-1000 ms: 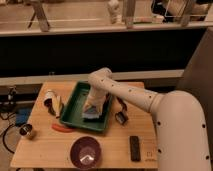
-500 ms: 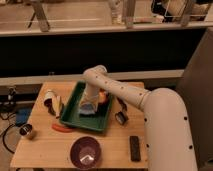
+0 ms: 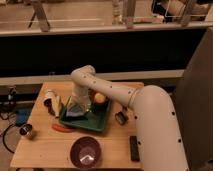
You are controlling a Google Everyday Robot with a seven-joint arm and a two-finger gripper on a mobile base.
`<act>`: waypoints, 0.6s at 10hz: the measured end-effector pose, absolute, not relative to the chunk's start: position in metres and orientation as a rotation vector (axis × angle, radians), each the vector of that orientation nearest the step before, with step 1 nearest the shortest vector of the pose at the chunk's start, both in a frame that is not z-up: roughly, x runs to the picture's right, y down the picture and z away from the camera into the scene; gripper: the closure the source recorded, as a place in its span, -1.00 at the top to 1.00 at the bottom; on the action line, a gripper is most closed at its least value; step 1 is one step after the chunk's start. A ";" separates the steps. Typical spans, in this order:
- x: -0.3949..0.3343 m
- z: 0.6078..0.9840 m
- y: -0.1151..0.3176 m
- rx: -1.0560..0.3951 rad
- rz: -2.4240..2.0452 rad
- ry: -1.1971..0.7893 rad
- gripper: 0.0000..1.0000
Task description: Wipe tray with sponge
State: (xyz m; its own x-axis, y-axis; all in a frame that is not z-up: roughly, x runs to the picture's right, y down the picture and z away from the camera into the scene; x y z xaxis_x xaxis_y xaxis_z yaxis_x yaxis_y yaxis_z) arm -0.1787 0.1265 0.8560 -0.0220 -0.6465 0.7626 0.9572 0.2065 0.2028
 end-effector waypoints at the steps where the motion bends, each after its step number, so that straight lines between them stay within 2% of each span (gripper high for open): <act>1: -0.185 0.847 0.138 -0.448 -1.367 -0.913 -0.99; 6: -0.152 0.837 0.169 -0.506 -1.377 -0.977 -0.99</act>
State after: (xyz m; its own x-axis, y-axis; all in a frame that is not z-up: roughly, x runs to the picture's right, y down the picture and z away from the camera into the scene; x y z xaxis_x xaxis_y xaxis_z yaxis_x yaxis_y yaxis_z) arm -0.1521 0.1689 0.8374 -0.0921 -0.5777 0.8110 0.9564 0.1755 0.2335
